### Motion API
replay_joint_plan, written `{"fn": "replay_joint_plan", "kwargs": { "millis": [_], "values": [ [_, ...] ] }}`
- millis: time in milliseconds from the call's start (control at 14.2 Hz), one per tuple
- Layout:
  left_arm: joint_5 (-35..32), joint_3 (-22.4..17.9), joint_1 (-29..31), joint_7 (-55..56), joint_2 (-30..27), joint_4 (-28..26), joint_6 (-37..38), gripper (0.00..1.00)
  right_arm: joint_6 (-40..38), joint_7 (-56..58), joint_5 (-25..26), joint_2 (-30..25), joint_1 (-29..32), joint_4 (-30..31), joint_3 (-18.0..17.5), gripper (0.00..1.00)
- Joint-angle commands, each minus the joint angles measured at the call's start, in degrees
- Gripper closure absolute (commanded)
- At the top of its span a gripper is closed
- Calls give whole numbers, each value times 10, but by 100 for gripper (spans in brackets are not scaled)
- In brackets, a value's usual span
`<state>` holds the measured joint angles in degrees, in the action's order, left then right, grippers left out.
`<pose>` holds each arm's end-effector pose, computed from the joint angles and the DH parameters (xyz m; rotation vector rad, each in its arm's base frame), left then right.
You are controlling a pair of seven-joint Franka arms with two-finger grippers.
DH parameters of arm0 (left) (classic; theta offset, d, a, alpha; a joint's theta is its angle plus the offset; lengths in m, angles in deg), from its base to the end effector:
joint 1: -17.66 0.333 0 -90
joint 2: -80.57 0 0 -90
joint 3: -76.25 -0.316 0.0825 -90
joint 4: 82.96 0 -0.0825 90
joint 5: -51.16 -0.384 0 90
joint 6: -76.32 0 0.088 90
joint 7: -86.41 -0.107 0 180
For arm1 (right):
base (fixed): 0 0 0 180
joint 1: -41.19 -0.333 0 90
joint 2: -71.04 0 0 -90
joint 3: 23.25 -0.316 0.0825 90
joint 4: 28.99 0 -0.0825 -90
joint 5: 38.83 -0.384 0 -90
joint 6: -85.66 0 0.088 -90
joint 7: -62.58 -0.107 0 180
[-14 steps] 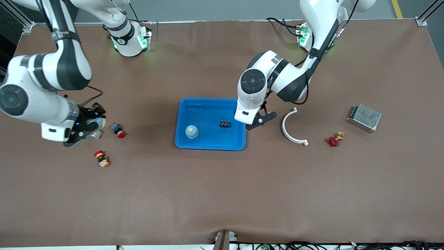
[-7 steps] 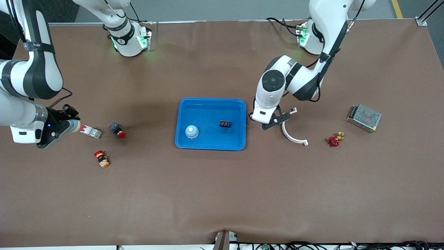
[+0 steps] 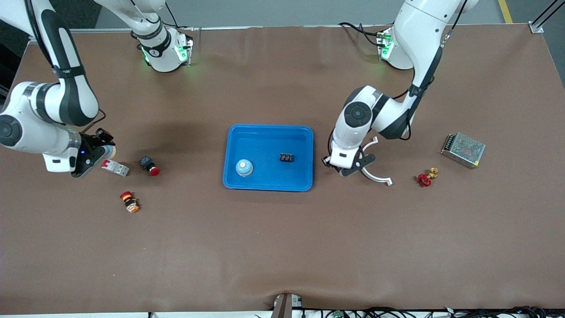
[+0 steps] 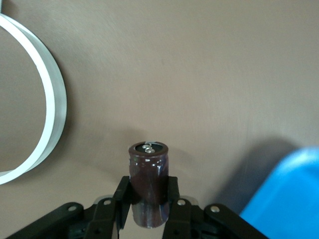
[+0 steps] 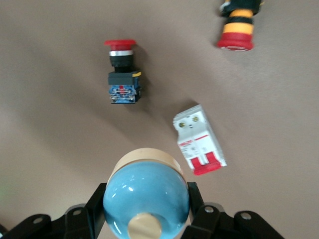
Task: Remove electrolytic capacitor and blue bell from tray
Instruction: 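Set the capacitor beside the white arc while the right gripper lowers the bell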
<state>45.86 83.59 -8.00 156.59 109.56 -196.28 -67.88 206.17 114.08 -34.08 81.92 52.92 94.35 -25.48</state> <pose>0.5186 -0.3348 0.2144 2.9722 0.9063 0.0299 0.5257 -0.0920 0.2944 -2.8185 -1.1650 0.3610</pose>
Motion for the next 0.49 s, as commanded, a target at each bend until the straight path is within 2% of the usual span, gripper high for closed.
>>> {"fn": "replay_joint_plan", "kwargs": {
  "millis": [0,211,423],
  "values": [
    [24,5,26,55,28,46,0,100,37,14,12,-39,22,65,-13,65],
    [66,3,33,92,34,46,-24,100,101,51,12,-38,47,111,-13,65],
    [72,3,30,200,57,47,-76,100,114,61,12,-37,52,125,-12,67]
  ]
}}
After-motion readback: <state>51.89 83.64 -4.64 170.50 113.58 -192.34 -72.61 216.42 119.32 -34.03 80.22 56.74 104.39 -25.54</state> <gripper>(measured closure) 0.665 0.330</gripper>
